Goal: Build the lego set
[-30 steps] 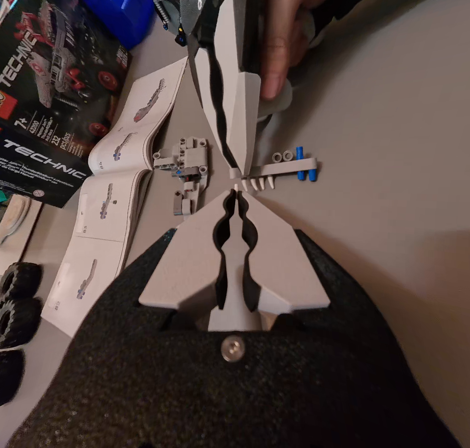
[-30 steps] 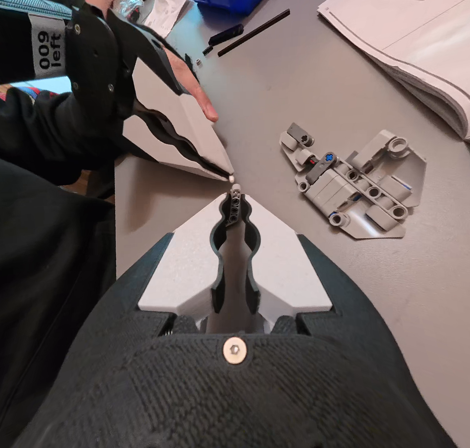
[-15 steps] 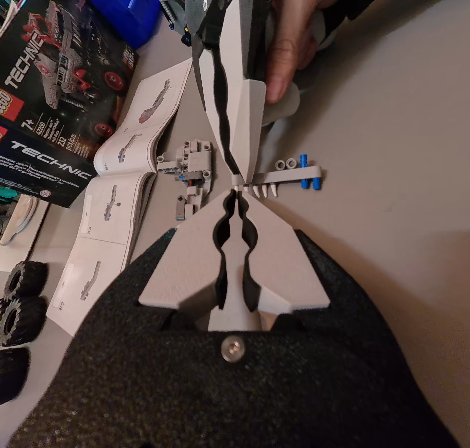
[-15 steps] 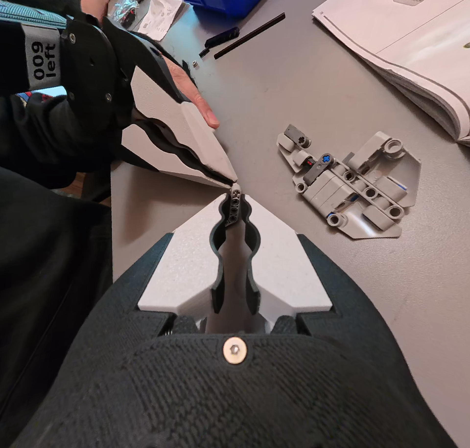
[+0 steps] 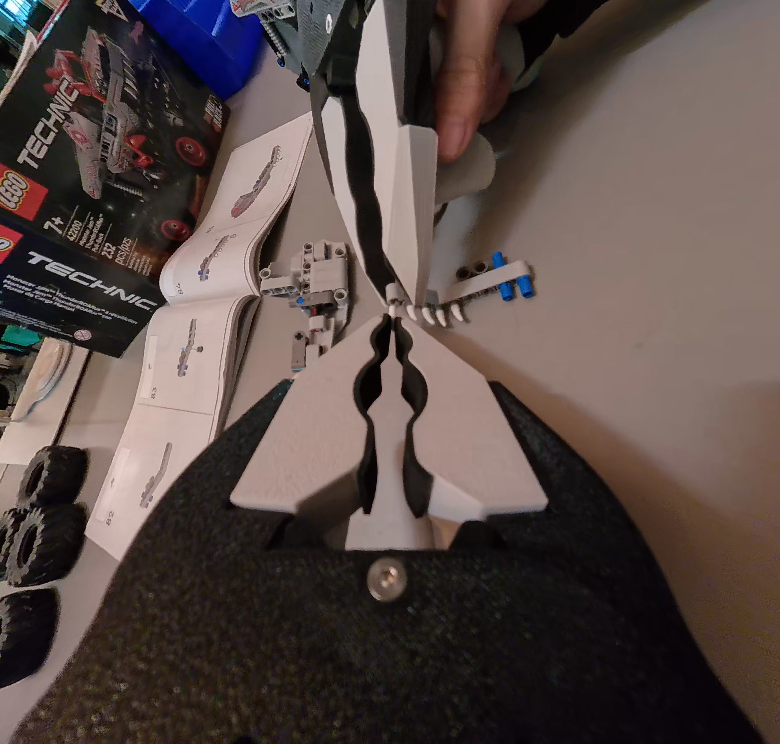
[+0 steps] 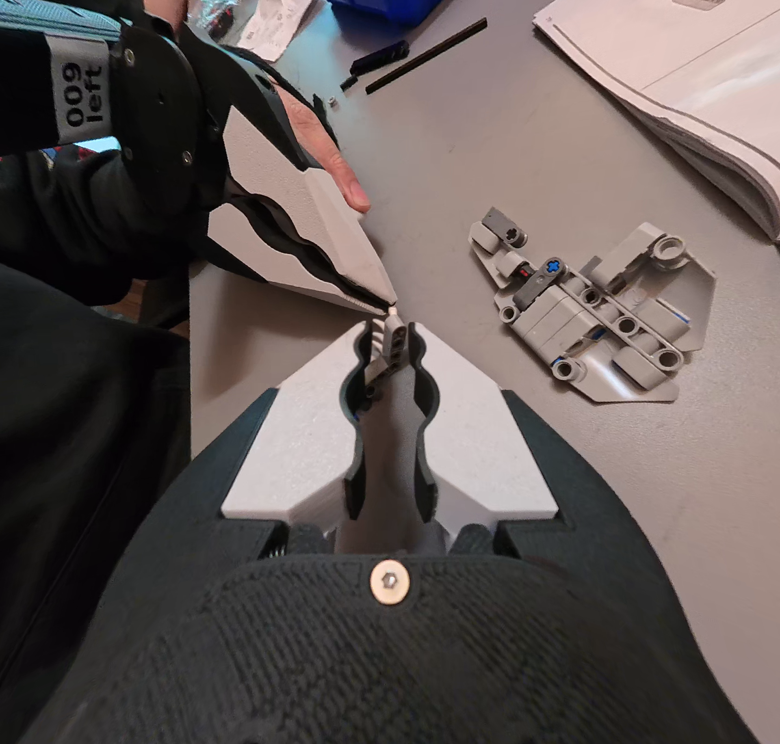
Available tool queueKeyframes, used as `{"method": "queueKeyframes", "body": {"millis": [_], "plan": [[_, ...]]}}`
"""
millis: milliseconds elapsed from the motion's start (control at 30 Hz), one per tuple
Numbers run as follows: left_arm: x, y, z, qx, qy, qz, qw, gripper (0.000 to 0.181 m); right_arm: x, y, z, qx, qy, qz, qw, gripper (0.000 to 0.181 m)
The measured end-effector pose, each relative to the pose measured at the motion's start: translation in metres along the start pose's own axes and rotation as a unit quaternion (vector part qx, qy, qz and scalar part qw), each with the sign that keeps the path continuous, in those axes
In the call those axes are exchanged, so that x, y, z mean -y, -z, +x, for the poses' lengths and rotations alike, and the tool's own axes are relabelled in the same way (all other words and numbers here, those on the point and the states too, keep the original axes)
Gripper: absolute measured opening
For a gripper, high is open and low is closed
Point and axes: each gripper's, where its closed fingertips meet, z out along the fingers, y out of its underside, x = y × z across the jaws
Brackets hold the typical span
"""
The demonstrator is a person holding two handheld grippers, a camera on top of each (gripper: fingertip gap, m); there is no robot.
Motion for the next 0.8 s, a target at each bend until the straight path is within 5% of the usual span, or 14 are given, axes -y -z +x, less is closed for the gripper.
{"method": "queueKeyframes", "body": {"millis": [33,233,800], "plan": [[0.0004,0.0005,-0.0003,0.002,-0.002,0.002,1.000,0.000,0.0012,0.0011,0.0000,0.002,-0.003,0.005,1.000,0.019],[0.0009,0.0010,-0.0006,0.004,-0.004,0.004,1.000,0.000,0.0048,0.0053,-0.0001,0.016,-0.013,0.019,1.000,0.008],[0.0018,0.0022,0.0035,0.000,-0.024,0.004,1.000,0.000,0.0006,0.0083,-0.0037,0.029,0.011,0.005,1.000,0.014]]}}
